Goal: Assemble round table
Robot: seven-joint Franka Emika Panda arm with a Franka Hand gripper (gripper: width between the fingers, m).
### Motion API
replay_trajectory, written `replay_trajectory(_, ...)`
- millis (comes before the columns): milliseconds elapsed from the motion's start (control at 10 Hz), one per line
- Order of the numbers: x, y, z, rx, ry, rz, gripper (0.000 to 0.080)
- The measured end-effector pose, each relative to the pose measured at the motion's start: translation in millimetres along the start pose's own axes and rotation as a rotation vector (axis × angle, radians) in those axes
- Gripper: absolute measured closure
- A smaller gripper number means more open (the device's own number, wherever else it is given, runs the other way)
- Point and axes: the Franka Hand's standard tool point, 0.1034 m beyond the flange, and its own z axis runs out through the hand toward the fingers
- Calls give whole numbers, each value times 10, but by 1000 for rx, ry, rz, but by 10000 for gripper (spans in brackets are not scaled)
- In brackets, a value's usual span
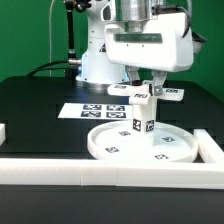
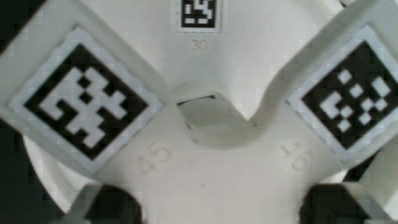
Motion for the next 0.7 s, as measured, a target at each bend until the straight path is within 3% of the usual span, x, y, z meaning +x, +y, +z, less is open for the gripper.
replay_trajectory(500, 11, -7, -4, 12, -13, 270, 357)
replay_trajectory(700, 20, -21, -12, 29, -20, 480, 357)
